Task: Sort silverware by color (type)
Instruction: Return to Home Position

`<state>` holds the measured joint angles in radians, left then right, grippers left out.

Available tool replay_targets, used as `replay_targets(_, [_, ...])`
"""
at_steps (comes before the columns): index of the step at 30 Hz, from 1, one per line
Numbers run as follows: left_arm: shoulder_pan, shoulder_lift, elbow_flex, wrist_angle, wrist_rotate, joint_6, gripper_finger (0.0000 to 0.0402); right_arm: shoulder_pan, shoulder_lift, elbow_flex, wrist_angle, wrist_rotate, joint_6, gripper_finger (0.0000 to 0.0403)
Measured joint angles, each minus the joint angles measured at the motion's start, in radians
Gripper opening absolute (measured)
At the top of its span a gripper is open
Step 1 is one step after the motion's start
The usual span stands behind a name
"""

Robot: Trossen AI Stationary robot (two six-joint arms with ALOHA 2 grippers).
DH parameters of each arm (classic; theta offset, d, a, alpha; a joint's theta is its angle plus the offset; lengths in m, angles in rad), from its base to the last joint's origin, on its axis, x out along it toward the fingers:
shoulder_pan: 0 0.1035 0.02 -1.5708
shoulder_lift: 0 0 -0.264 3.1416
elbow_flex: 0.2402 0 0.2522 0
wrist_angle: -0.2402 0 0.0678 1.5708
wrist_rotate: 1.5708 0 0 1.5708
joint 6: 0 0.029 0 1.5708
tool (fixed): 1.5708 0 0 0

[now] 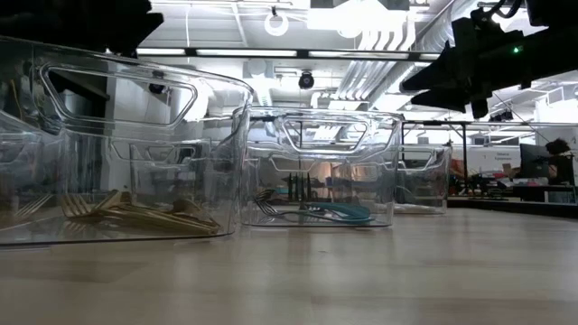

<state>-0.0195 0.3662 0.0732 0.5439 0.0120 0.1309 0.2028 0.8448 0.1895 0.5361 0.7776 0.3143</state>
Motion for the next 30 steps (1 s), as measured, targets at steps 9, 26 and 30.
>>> replay_targets(9, [0.001,-0.143,-0.030,-0.109,-0.043,0.037,0.0144,0.000,0.000,0.000,-0.020,0.000,0.000,0.0220])
replay_targets(26, [0.001,-0.362,-0.055,-0.434,-0.043,-0.003,0.0141,0.001,-0.014,0.000,0.014,-0.005,-0.083,0.0220])
replay_targets(30, [0.001,-0.363,-0.062,-0.466,-0.069,-0.010,0.0129,0.001,-0.051,0.000,0.010,-0.046,-0.108,0.0220])
